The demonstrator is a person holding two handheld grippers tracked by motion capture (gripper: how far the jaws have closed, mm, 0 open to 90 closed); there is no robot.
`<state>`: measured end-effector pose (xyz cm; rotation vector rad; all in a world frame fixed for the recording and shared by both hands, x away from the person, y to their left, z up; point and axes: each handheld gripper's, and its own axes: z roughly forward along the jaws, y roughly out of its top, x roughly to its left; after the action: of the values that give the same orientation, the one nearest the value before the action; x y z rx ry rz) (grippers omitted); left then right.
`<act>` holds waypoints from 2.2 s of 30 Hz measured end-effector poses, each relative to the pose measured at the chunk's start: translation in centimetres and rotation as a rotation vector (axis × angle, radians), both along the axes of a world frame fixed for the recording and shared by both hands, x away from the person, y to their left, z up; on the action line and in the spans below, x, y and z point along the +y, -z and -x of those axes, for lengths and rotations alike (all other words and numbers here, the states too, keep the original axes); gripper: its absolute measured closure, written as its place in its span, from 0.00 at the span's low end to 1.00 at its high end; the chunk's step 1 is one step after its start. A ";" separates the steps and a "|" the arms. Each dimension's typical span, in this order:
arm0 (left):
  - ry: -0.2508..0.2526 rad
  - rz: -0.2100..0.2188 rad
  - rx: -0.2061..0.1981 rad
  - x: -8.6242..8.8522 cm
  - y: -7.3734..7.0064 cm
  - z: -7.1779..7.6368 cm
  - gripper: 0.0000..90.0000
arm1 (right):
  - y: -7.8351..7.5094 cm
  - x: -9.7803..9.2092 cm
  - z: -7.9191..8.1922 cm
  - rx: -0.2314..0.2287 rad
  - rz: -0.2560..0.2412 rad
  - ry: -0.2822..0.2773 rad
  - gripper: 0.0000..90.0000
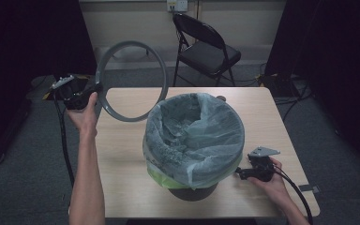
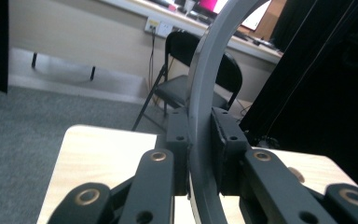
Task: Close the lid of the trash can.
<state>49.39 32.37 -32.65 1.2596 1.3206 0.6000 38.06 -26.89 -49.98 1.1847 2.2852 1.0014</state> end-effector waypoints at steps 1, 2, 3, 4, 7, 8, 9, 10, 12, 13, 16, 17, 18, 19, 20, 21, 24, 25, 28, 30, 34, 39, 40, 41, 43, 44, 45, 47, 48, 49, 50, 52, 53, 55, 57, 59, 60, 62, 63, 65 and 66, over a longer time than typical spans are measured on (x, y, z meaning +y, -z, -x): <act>0.006 0.003 -0.007 0.0 -0.3 0.0 0.88 | 0.0 0.0 0.0 0.000 0.000 0.000 0.18; 0.001 0.008 -0.017 -0.1 -0.6 0.0 0.88 | 0.0 0.0 0.0 0.000 0.000 -0.001 0.18; 0.005 0.017 -0.024 -0.2 -1.0 0.0 0.88 | 0.0 0.0 0.0 0.000 0.000 -0.001 0.18; 0.014 0.021 -0.033 -0.3 -1.3 0.0 0.88 | 0.0 0.0 0.0 0.001 0.002 0.000 0.18; 0.026 0.015 -0.057 -0.5 -2.3 0.1 0.88 | 0.0 0.0 0.0 0.001 0.002 0.000 0.18; 0.028 0.016 -0.064 -0.6 -2.6 0.1 0.88 | 0.0 0.0 0.0 0.000 0.002 0.000 0.18; 0.035 0.016 -0.074 -0.7 -2.8 0.2 0.88 | 0.0 0.0 0.0 0.000 0.002 0.000 0.18; 0.041 0.018 -0.084 -0.8 -3.1 0.3 0.88 | 0.0 0.0 0.0 0.000 0.002 0.000 0.18; 0.058 0.038 -0.104 -0.9 -3.4 0.5 0.88 | 0.0 0.0 0.0 0.001 0.002 0.000 0.18; 0.055 0.038 -0.112 -1.0 -3.6 0.6 0.88 | 0.0 0.0 0.0 0.001 0.002 0.000 0.18; 0.084 0.046 -0.116 -1.1 -3.6 0.8 0.88 | 0.0 0.0 0.0 0.000 0.002 0.000 0.18; 0.082 0.044 -0.117 -1.3 -3.8 0.9 0.88 | 0.0 0.0 0.0 0.000 0.002 0.000 0.18; 0.093 0.050 -0.123 -1.3 -3.8 1.0 0.88 | 0.0 0.0 0.0 0.000 0.000 -0.001 0.18; 0.102 0.062 -0.128 -1.4 -3.9 1.1 0.88 | 0.0 0.0 0.0 0.000 0.002 0.000 0.18; 0.114 0.066 -0.133 -1.3 -4.1 1.2 0.88 | 0.0 0.0 0.0 0.000 0.002 0.000 0.18; 0.123 0.067 -0.137 -1.4 -4.2 1.3 0.88 | 0.0 0.0 0.0 0.000 0.002 0.000 0.18; 0.135 0.058 -0.159 -1.4 -5.0 1.7 0.88 | 0.0 0.0 0.0 0.000 0.002 0.000 0.18; 0.141 0.050 -0.165 -1.4 -5.4 1.9 0.88 | 0.0 0.0 0.0 0.001 0.002 -0.001 0.18; 0.168 0.039 -0.192 -1.5 -6.3 2.6 0.88 | 0.0 0.0 0.0 0.001 0.002 -0.001 0.18; 0.193 0.034 -0.207 -1.8 -6.8 3.0 0.88 | 0.0 0.0 0.0 0.001 0.002 -0.001 0.18; 0.296 -0.016 -0.235 -3.0 -7.2 3.6 0.88 | 0.0 0.0 0.0 0.001 0.002 -0.001 0.18; 0.367 -0.044 -0.248 -4.6 -7.4 4.0 0.88 | 0.0 0.0 0.0 0.001 0.002 -0.001 0.18; 0.375 -0.051 -0.251 -5.0 -7.5 4.2 0.88 | 0.0 0.0 0.0 0.001 0.002 -0.001 0.18; 0.389 -0.052 -0.256 -5.4 -7.5 4.3 0.88 | 0.0 0.0 0.0 0.000 0.002 -0.001 0.18; 0.411 -0.059 -0.263 -6.2 -7.4 4.5 0.87 | 0.0 0.0 0.0 0.001 0.002 -0.001 0.18; 0.420 -0.065 -0.262 -6.6 -7.4 4.5 0.87 | 0.0 0.0 0.0 0.001 0.002 -0.001 0.18; 0.427 -0.060 -0.264 -7.0 -7.4 4.5 0.87 | 0.0 0.0 0.0 0.000 0.002 -0.001 0.18; 0.443 -0.065 -0.268 -7.8 -7.2 4.6 0.87 | 0.0 0.0 0.0 0.001 0.002 -0.001 0.18; 0.448 -0.068 -0.265 -8.3 -7.1 4.6 0.87 | 0.0 0.0 0.0 0.001 0.002 -0.001 0.18; 0.458 -0.084 -0.262 -8.8 -7.0 4.7 0.87 | 0.0 0.0 0.0 0.001 0.002 -0.001 0.18; 0.469 -0.094 -0.267 -9.1 -6.9 4.8 0.87 | 0.0 0.0 0.0 0.001 0.002 -0.001 0.18; 0.477 -0.090 -0.273 -9.8 -6.8 4.9 0.87 | 0.0 0.0 0.0 0.001 0.002 -0.001 0.18; 0.480 -0.092 -0.271 -10.0 -6.7 4.9 0.87 | 0.0 0.0 0.0 0.000 0.002 -0.001 0.18; 0.494 -0.097 -0.268 -10.5 -6.7 4.9 0.87 | 0.0 0.0 0.0 0.001 0.002 -0.001 0.18; 0.510 -0.088 -0.273 -11.0 -6.7 5.0 0.87 | 0.0 0.0 0.0 0.001 0.002 0.000 0.18; 0.517 -0.087 -0.274 -11.5 -6.7 5.1 0.87 | 0.0 0.0 0.0 0.001 0.002 -0.001 0.18; 0.524 -0.092 -0.276 -11.7 -6.7 5.0 0.87 | 0.0 0.0 0.0 0.001 0.002 -0.001 0.18; 0.535 -0.092 -0.272 -12.3 -6.7 5.0 0.87 | 0.0 0.0 0.0 0.001 0.002 -0.001 0.18; 0.539 -0.089 -0.272 -12.5 -6.7 5.1 0.87 | 0.0 0.0 0.0 0.001 0.002 0.000 0.18; 0.552 -0.086 -0.271 -12.9 -6.6 5.1 0.87 | 0.0 0.0 0.0 0.000 0.002 -0.001 0.18; 0.558 -0.083 -0.272 -13.0 -6.6 5.1 0.87 | 0.0 0.0 0.0 0.001 0.002 -0.001 0.18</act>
<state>44.24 19.36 -26.07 1.4771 0.6802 0.4086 38.07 -26.90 -49.97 1.1837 2.2868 0.9987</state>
